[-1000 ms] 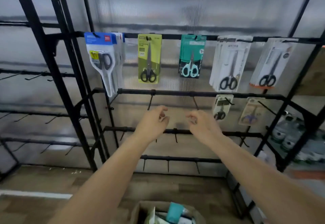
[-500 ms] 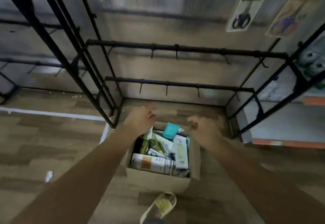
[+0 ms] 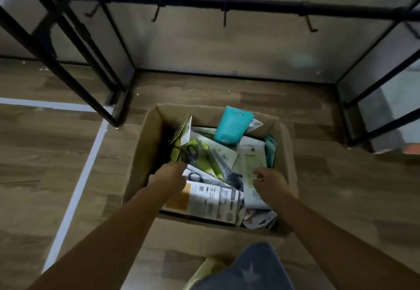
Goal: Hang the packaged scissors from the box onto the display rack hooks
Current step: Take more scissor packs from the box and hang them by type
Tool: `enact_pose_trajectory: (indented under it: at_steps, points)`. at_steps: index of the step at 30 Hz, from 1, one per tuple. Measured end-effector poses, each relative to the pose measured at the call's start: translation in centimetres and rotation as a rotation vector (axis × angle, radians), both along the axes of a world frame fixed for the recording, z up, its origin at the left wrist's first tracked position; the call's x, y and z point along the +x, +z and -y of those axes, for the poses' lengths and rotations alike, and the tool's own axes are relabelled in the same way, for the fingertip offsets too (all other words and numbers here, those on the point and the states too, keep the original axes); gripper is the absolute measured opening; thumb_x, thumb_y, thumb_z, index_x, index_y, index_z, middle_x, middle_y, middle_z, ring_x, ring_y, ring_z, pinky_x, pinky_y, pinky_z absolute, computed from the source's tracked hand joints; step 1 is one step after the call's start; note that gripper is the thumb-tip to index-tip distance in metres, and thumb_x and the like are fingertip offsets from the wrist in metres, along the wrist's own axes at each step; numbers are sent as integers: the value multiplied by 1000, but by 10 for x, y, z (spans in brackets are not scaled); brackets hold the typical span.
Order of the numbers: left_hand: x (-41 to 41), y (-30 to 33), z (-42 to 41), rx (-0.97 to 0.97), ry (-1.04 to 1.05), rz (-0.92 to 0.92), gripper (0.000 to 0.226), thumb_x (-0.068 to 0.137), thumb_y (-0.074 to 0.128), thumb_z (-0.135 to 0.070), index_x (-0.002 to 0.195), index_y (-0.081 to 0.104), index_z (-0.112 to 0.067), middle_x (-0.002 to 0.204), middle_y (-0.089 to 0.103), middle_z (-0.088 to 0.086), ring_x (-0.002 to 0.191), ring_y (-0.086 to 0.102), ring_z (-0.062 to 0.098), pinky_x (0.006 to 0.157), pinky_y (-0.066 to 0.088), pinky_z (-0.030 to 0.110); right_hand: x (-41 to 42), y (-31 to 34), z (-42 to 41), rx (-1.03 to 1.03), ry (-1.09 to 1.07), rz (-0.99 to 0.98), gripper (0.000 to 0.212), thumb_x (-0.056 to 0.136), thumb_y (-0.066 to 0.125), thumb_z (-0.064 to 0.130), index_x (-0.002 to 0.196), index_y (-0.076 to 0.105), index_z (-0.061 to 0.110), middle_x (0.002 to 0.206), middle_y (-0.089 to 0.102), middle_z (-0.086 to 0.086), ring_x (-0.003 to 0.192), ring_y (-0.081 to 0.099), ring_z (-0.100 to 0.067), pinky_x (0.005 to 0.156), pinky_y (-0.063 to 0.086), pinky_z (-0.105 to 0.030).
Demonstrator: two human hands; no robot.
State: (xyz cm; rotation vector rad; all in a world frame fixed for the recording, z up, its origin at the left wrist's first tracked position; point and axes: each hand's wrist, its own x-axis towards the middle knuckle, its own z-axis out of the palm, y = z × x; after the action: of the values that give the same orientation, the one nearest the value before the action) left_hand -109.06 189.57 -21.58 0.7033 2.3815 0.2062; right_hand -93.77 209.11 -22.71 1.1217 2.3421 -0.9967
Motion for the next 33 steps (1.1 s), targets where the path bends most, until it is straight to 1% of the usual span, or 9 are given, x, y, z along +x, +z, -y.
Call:
enact_pose_trajectory:
  at_steps: [4, 7, 10, 13, 17, 20, 24, 29, 33]
  points:
    - [-19, -61, -2, 153, 22, -194, 35, 93, 51, -13, 128, 53, -11, 126, 48, 10, 114, 44, 25, 96, 40, 35, -34, -66, 3, 13, 63, -90, 28, 94, 46, 16, 118, 57, 8, 111, 57, -10, 109, 54, -27, 74, 35, -24]
    - [-30, -83, -4, 314, 121, -344, 56, 86, 59, -6, 138, 41, -11, 133, 39, 13, 121, 37, 27, 103, 33, 35, -62, -97, 13, -4, 50, -185, 44, 93, 53, 31, 131, 49, 9, 127, 54, -12, 115, 50, -25, 83, 37, -25]
    - [-39, -98, -1, 373, 288, -229, 67, 85, 62, -3, 144, 31, -10, 138, 36, 15, 123, 41, 31, 103, 37, 38, -82, -119, 24, -34, 47, -148, 66, 84, 59, 52, 131, 43, 8, 129, 51, -14, 116, 50, -27, 89, 42, -31]
    - [-41, -113, 10, 311, 319, -71, 44, 94, 54, -17, 137, 43, -9, 130, 51, 15, 115, 52, 29, 95, 42, 35, -97, -129, 37, -196, -34, -83, 87, 70, 69, 62, 132, 37, 10, 128, 51, -9, 116, 50, -25, 87, 44, -31]
    - [-39, -122, 24, 374, 324, -67, 39, 97, 51, -19, 133, 51, -7, 130, 54, 12, 117, 52, 26, 97, 39, 30, -107, -139, 54, -366, 88, -83, 75, 60, 79, 58, 121, 50, 25, 111, 58, 9, 108, 53, -14, 83, 40, -22]
    - [-40, -123, 28, 411, 355, -36, 40, 96, 52, -18, 135, 50, -8, 131, 53, 10, 118, 51, 24, 96, 39, 28, -111, -135, 47, -554, 221, -43, 84, 51, 81, 59, 124, 58, 23, 118, 61, 9, 115, 53, -15, 100, 40, -30]
    - [-38, -125, 25, 435, 386, -36, 41, 95, 54, -16, 135, 51, -8, 133, 52, 11, 120, 51, 25, 99, 38, 29, -110, -128, 36, -658, 183, 72, 119, 35, 75, 66, 138, 44, 16, 143, 44, -4, 132, 39, -24, 112, 29, -40]
    - [-39, -127, 23, 442, 433, -72, 39, 93, 55, -12, 131, 54, -5, 130, 54, 14, 118, 52, 28, 96, 38, 28, -114, -123, 44, -675, 366, 175, 124, 52, 79, 57, 150, 11, 22, 157, 15, 1, 143, 16, -21, 116, 18, -39]
    - [-38, -125, 25, 462, 504, -48, 38, 93, 55, -11, 131, 55, -5, 130, 55, 14, 117, 52, 28, 95, 38, 26, -110, -126, 50, -570, 342, 114, 118, 63, 84, 39, 150, 4, 26, 155, 18, 3, 141, 20, -19, 112, 23, -32]
